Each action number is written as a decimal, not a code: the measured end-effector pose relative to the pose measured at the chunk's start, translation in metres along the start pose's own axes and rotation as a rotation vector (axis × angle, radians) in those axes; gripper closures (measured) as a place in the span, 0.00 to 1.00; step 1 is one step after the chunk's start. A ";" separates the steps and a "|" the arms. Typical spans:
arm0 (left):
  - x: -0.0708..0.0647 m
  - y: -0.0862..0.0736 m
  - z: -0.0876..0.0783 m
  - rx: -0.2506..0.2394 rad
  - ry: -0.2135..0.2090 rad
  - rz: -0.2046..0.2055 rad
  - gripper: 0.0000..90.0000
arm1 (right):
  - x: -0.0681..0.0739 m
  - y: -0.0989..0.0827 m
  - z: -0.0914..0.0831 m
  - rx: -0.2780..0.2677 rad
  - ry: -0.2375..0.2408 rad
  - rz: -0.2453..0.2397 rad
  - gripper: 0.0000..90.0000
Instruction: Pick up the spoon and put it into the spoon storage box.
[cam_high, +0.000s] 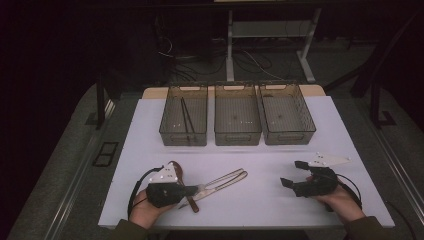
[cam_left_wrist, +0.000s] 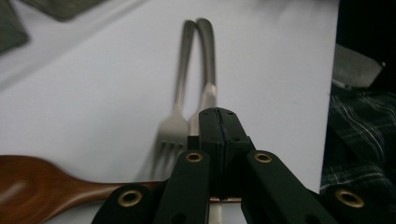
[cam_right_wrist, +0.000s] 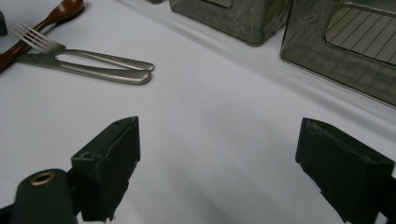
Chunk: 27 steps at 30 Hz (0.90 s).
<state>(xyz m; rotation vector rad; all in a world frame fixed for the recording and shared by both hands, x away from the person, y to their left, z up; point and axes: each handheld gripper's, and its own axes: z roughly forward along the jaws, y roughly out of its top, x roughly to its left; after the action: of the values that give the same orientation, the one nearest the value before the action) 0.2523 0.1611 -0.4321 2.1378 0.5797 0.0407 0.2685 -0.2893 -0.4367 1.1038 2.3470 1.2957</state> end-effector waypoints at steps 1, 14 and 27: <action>-0.002 0.000 0.003 0.014 -0.004 0.006 0.99 | 0.000 0.000 0.000 0.001 0.000 0.001 0.15; -0.008 -0.006 0.015 0.151 -0.010 0.011 0.99 | -0.001 0.000 0.000 0.004 0.002 -0.001 0.15; -0.007 -0.017 -0.009 0.166 0.054 -0.012 0.99 | -0.001 0.000 0.001 0.005 -0.002 0.000 0.15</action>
<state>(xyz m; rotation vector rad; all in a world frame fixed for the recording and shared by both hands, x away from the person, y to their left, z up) 0.2371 0.1732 -0.4393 2.2996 0.6473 0.0452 0.2693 -0.2895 -0.4371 1.1058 2.3506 1.2886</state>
